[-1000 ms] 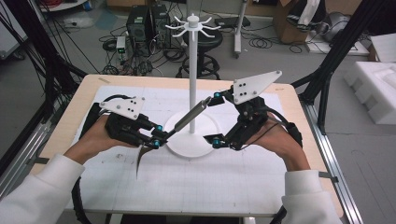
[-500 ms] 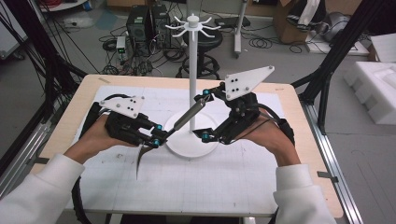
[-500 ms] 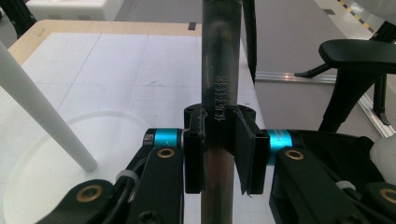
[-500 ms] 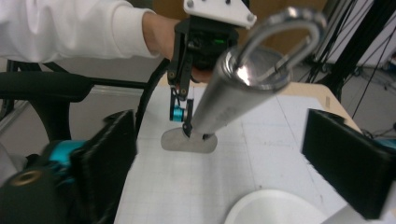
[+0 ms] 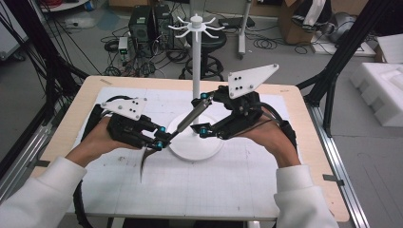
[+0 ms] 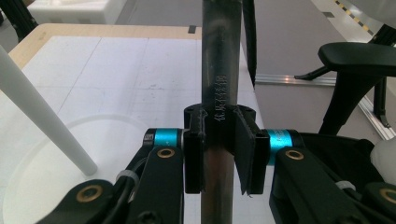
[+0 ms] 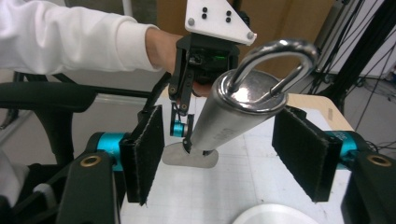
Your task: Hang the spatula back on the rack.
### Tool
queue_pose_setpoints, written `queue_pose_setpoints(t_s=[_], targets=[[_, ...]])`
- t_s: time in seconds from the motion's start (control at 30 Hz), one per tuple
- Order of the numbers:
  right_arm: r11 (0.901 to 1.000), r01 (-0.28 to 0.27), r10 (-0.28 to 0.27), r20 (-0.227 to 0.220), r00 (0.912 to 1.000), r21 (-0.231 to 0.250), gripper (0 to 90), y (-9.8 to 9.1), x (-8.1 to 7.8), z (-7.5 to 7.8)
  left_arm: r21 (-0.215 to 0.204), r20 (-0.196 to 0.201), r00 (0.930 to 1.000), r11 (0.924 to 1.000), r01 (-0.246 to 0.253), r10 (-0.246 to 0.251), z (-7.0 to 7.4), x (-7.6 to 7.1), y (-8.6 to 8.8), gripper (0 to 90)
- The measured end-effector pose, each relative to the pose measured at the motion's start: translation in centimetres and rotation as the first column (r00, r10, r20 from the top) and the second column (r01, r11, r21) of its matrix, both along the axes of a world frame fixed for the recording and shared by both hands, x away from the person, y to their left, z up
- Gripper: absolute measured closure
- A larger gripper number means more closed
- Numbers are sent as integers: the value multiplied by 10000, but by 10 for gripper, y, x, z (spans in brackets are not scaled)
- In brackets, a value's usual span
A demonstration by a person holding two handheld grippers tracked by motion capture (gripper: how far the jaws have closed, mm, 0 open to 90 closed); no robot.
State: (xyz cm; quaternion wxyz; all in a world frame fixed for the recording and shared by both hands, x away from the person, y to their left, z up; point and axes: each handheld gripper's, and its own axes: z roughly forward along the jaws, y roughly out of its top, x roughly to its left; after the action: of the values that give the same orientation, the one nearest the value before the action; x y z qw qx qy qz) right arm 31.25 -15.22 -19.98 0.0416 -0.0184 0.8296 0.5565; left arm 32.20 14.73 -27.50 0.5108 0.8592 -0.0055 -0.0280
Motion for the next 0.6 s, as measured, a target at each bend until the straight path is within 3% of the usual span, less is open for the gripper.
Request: queue_pose_setpoints(t_s=[0.33, 0.47, 0.6], targets=[[10000, 7, -6, -118, 9999, 32, 439, 3, 2, -1, -90, 29, 10000, 10000, -33, 34, 0, 0, -1, 747], [9999, -6, 1, -457, 9990, -103, 482, 4, 2, -2, -73, 84, 10000, 10000, 19, -19, 0, 0, -1, 747], [10000, 22, -22, -389, 9992, -1, 537, 5, 5, -2, -112, 92, 9999, 9999, 46, -45, 1, 0, 0, 747]])
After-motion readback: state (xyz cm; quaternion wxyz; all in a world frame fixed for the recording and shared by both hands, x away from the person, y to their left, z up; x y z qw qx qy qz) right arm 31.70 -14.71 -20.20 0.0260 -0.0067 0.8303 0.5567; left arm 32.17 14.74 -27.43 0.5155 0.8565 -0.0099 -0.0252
